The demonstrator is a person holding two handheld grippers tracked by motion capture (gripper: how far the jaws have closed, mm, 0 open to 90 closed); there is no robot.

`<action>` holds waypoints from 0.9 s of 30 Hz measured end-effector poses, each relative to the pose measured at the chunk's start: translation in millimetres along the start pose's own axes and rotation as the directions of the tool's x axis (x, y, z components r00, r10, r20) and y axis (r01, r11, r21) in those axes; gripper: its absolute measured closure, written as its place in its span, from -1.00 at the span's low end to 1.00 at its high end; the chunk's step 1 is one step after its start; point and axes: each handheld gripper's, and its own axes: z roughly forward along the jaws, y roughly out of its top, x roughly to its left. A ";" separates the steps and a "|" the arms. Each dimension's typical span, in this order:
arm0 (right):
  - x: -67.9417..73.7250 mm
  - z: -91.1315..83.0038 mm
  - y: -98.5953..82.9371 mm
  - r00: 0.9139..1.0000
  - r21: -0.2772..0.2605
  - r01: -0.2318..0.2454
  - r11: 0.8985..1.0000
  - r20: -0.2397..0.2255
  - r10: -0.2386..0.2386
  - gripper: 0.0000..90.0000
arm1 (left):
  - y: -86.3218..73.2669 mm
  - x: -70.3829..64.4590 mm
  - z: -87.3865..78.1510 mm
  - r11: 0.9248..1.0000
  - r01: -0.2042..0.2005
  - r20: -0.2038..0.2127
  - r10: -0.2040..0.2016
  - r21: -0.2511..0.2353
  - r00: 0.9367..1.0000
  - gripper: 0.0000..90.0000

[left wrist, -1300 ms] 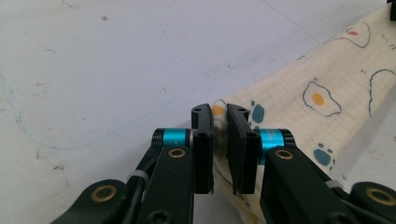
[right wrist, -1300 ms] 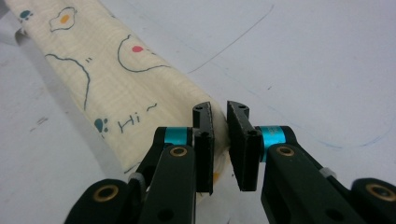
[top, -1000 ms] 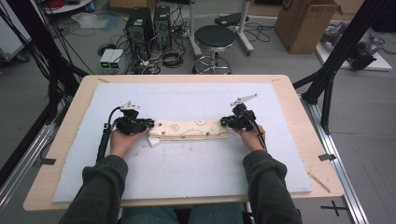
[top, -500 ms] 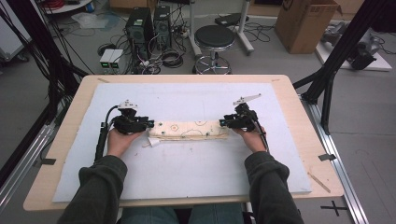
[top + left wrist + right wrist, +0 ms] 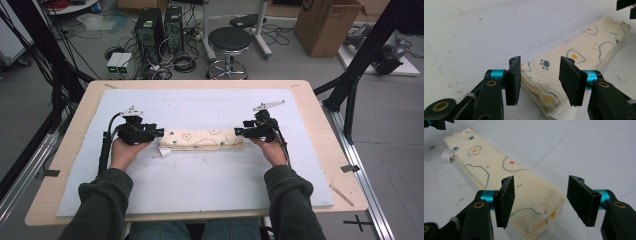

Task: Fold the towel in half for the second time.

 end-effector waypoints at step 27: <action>6.7 -14.1 0.7 0.999 -0.054 -0.045 0.998 -0.020 0.043 -0.57 | 2.8 -10.0 -14.6 0.999 -0.022 0.037 0.023 -0.029 0.999 -0.11</action>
